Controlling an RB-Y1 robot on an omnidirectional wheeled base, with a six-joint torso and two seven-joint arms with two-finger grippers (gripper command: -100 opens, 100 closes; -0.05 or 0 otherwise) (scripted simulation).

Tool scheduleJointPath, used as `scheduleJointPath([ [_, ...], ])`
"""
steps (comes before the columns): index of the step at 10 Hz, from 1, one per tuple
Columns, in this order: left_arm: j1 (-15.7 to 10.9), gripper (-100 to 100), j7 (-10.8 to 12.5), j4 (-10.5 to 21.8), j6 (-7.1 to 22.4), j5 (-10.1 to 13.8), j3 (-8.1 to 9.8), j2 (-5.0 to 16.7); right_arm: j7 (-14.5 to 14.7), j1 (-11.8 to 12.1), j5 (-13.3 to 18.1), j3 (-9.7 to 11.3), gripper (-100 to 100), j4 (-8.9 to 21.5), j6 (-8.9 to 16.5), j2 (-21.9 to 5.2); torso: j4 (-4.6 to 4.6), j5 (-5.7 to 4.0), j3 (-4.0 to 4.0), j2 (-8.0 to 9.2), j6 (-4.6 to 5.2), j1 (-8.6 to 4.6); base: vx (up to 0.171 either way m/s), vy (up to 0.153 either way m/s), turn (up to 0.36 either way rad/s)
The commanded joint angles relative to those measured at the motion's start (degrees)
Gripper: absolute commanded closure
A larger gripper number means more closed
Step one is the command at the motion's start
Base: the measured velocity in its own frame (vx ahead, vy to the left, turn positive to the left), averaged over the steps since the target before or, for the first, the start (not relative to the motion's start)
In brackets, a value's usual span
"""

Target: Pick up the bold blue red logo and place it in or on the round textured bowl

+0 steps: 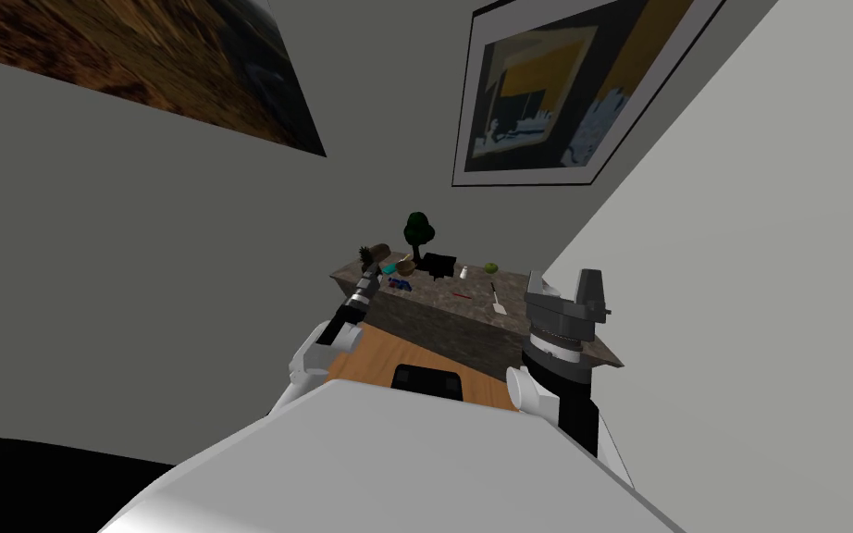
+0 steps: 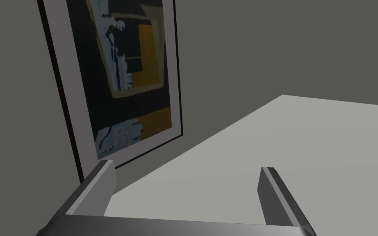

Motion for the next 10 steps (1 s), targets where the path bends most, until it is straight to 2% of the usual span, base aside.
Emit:
scheduleJointPath([
  [1, -0.1, -100, -0.1, 0.0, 2.1, 0.1, 0.01, 0.1, 0.0, 0.0, 0.0, 0.0, 0, 0.0, 0.0, 0.0, 0.0, 0.0, 0.0, 0.0, 0.0, 0.0, 0.0, 0.0, 0.0],
  [2, -1.9, -100, -0.3, 1.6, 4.1, 0.8, 0.23, 1.2, 0.0, 0.0, 0.0, 0.0, 0, 0.0, 0.0, 0.0, 0.0, 0.0, 0.0, 0.01, -0.01, -0.01, -0.002, 0.004, -0.028],
  [3, -1.9, -100, -0.3, 1.6, 5.7, 0.8, 0.23, 1.2, 0.0, 0.0, 0.0, 0.0, 0, 0.0, 0.0, 0.0, 0.0, 0.0, 0.0, 0.0, 0.01, -0.01, -0.002, 0.006, -0.02],
  [4, -3.7, -100, -0.5, 3.2, 7.7, 1.6, 0.45, 2.1, 0.0, 0.0, 0.0, 0.0, 0, 0.0, 0.0, 0.0, 0.0, 0.0, 0.0, 0.0, 0.0, -0.01, -0.005, 0.008, -0.025],
  [6, -3.7, -100, -0.5, 3.2, 10.1, 1.6, 0.45, 2.1, 0.0, 0.0, 0.0, 0.0, 0, 0.0, 0.0, 0.0, 0.0, 0.0, 0.01, 0.01, 0.0, 0.0, -0.002, 0.004, -0.009],
  [7, -5.5, -100, -0.8, 4.8, 12.1, 2.4, 0.69, 3.0, 0.0, 0.0, 0.0, 0.0, 0, 0.0, 0.0, 0.0, 0.0, 0.0, 0.01, 0.01, -0.01, -0.02, -0.004, 0.004, -0.028],
  [9, -5.5, -100, -0.8, 4.8, 14.3, 2.4, 0.69, 3.0, 0.0, 0.0, 0.0, 0.0, 0, 0.0, 0.0, 0.0, 0.0, 0.0, 0.01, 0.01, 0.0, -0.01, -0.002, 0.002, -0.011],
  [10, -7.5, -100, -1.1, 6.5, 16.5, 3.3, 0.93, 3.8, 0.0, 0.0, 0.0, 0.0, 0, 0.0, 0.0, 0.0, 0.0, 0.0, 0.01, 0.01, -0.01, -0.02, -0.004, 0.006, -0.033],
])
